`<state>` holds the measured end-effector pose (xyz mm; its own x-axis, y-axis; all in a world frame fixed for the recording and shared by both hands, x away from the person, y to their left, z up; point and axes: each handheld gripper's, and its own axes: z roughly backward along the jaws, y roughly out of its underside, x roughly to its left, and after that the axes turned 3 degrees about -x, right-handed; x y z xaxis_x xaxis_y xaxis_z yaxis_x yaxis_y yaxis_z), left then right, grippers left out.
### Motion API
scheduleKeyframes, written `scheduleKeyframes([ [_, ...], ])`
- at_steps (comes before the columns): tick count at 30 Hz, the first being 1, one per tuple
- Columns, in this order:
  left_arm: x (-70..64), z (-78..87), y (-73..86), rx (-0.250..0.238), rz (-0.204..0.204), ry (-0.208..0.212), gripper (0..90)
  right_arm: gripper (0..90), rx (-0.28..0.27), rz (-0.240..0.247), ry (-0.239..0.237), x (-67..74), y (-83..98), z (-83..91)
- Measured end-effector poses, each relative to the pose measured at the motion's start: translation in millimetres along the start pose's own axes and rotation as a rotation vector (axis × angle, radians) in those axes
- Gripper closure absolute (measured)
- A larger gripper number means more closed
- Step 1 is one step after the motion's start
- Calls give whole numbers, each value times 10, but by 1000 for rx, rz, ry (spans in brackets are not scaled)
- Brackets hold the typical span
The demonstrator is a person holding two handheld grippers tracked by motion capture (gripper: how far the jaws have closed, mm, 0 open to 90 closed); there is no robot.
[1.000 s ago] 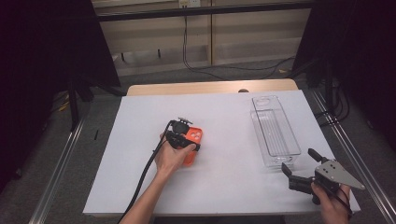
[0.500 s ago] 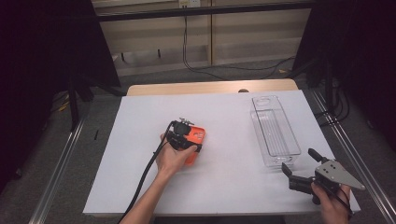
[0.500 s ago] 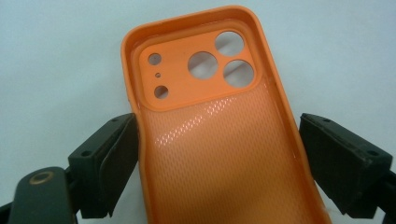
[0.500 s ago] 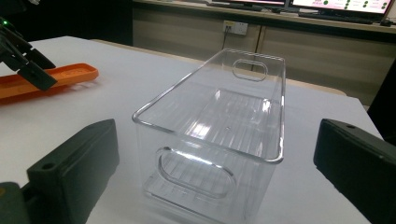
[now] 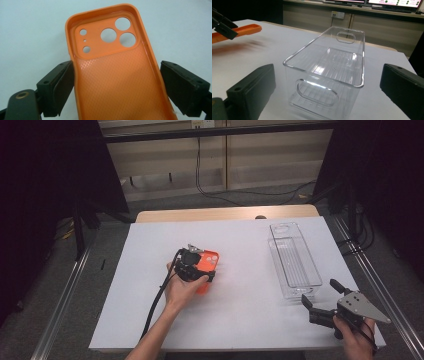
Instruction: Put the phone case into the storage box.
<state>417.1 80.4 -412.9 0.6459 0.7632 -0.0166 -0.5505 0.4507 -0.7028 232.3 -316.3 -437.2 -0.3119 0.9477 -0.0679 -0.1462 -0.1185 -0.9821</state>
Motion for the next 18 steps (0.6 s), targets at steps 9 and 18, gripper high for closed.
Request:
scheduleKeyframes([
  [9, -43, 228, 66, -89, -40, -10, 140, 0, 0, -2, 2, 4, -2, -1],
  [18, -132, 381, 87, -169, -93, 1, 139, 0, -2, -4, 0, 4, -4, 4],
])
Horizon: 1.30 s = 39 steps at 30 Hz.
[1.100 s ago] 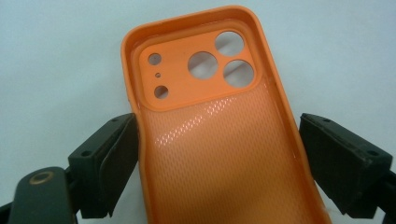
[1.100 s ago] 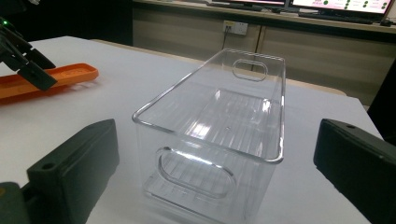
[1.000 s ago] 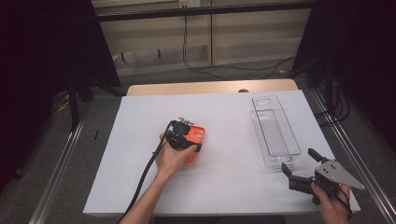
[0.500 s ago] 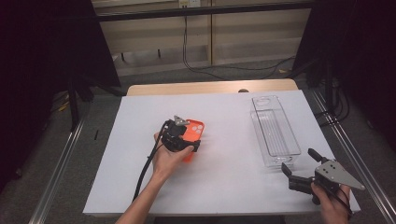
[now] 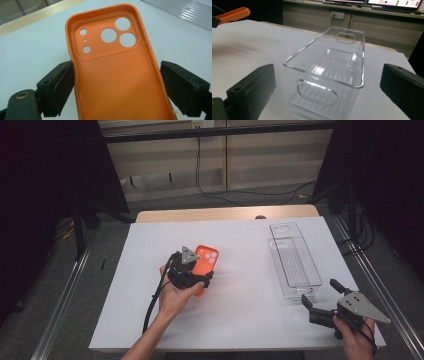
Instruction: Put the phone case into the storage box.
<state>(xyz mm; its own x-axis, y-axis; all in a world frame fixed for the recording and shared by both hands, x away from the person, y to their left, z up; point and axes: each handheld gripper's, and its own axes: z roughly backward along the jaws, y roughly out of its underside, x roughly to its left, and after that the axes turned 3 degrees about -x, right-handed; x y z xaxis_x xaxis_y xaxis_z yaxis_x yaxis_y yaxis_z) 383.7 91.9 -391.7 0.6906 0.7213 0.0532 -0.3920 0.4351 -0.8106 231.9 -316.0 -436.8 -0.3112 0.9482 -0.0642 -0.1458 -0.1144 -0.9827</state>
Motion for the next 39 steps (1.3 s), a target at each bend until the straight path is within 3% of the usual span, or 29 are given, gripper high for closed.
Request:
scheduleKeyframes([
  [7, -66, 116, 34, -56, -43, 6, 139, 0, -4, -3, 2, 3, -5, 1],
  [10, -82, 160, 59, -79, -39, 3, 139, 0, -8, -2, 4, 0, -11, 1],
  [17, -151, 206, 167, -86, -44, -1, 140, 0, -13, -15, -3, 18, -38, 0],
  [20, -201, 207, 219, -76, -50, -1, 140, 0, -18, -11, -30, 68, -73, -3],
  [27, -284, 233, 219, -91, -79, -23, 140, 0, -30, 7, -42, 131, -174, -16],
  [30, -323, 235, 216, -93, -87, -23, 140, 0, -31, 6, -65, 183, -232, -39],
  [34, -373, 236, 209, -100, -90, -12, 140, 0, 14, 6, -146, 359, -295, -140],
  [39, -403, 256, 204, -104, -100, -15, 140, 0, 33, 4, -189, 408, -403, -222],
])
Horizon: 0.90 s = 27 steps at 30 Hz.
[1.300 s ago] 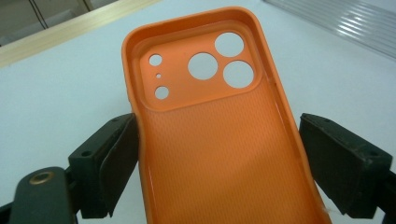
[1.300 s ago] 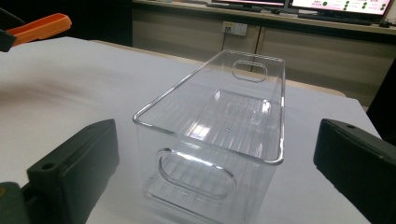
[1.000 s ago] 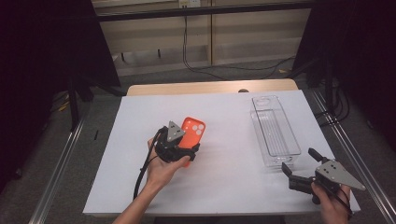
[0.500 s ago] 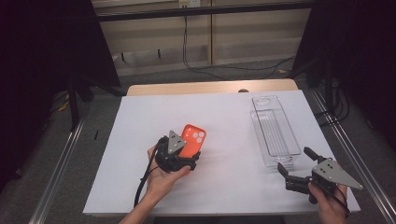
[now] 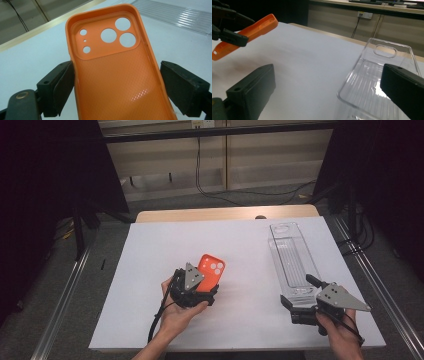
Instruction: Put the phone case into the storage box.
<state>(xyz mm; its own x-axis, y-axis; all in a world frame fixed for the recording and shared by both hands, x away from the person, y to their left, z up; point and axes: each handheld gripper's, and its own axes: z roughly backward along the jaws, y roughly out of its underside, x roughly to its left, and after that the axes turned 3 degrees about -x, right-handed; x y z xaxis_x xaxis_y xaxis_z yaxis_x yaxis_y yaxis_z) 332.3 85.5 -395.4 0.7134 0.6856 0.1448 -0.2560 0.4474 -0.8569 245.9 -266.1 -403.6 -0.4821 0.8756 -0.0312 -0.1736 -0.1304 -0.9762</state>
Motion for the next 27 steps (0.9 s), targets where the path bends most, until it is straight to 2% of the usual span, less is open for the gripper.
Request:
scheduleKeyframes([
  [2, -14, 3, -2, -1, -9, -6, 140, 0, -5, -3, -8, 16, -103, -80],
  [5, -50, -18, -4, 0, -32, -14, 140, 0, 11, -7, -20, 32, -150, -145],
  [7, -70, -48, -6, -3, -34, -21, 140, 0, 57, -26, -31, 48, -151, -216],
  [8, -87, -57, -10, -3, -39, -27, 140, 0, 61, -50, -13, 74, -102, -277],
  [11, -138, -81, -12, 0, -53, -17, 140, 12, 90, -47, -6, 98, -56, -329],
  [12, -159, -89, -10, 2, -56, -12, 140, 27, 130, -44, -27, 123, -42, -366],
  [13, -181, -97, -11, 6, -62, -10, 140, 27, 130, -44, -27, 123, -42, -366],
  [15, -213, -108, -28, 1, -69, -9, 140, 18, 143, -64, -69, 139, -51, -398],
  [18, -251, -118, -62, -8, -84, -12, 140, 21, 142, -49, -75, 165, -98, -444],
  [20, -282, -123, -64, -12, -90, -13, 140, 37, 149, -63, -70, 175, -134, -489],
  [24, -362, -138, -54, 5, -154, -23, 141, 57, 139, -81, -80, 223, -192, -565],
  [27, -385, -160, -42, 8, -156, -15, 140, 78, 169, -105, -88, 283, -170, -627],
])
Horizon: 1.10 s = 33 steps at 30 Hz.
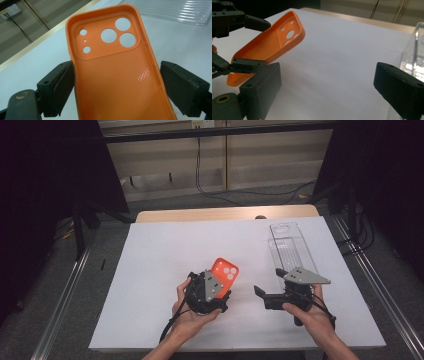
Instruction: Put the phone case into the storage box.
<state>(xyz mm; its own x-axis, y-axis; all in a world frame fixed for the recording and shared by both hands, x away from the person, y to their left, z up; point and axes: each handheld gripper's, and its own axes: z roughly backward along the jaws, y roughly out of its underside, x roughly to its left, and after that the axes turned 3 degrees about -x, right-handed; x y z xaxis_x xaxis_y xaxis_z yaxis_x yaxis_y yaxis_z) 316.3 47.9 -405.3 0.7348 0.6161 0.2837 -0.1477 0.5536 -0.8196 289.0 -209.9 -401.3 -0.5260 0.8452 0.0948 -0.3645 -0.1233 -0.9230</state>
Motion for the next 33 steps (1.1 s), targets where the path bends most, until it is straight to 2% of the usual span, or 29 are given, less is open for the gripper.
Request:
scheduleKeyframes([
  [1, -7, -3, 1, -4, -5, -2, 141, 98, 6, -1, -1, 18, 7, -17],
  [3, -15, 1, 0, -5, -9, -2, 141, 83, 22, -15, -43, 50, -6, -44],
  [6, -31, 10, -3, -8, -36, -21, 141, 79, 44, -3, -31, 66, -43, -49],
  [10, -62, 17, -11, -18, -55, -40, 141, 80, 64, -60, -32, 54, -120, -57],
  [13, -84, 23, -15, -22, -68, -51, 141, 145, 79, -78, -34, 35, -153, -80],
  [17, -114, 23, -16, -28, -77, -64, 141, 145, 123, -91, -40, 38, -190, -132],
  [19, -124, 27, -19, -31, -85, -65, 141, 165, 116, -113, -53, 31, -195, -154],
  [21, -137, 23, -19, -34, -86, -62, 141, 148, 128, -105, -40, 36, -203, -185],
  [24, -152, 19, -32, -35, -103, -69, 142, 146, 155, -112, -78, 49, -210, -234],
  [25, -155, 18, -34, -37, -103, -69, 142, 154, 160, -118, -71, 61, -216, -243],
  [30, -198, 10, -50, -58, -116, -80, 142, 153, 151, -127, -91, 103, -251, -281],
  [32, -216, 12, -68, -86, -127, -105, 143, 152, 134, -139, -71, 119, -276, -271],
  [33, -225, 11, -80, -90, -120, -105, 143, 178, 97, -144, -43, 136, -293, -249],
])
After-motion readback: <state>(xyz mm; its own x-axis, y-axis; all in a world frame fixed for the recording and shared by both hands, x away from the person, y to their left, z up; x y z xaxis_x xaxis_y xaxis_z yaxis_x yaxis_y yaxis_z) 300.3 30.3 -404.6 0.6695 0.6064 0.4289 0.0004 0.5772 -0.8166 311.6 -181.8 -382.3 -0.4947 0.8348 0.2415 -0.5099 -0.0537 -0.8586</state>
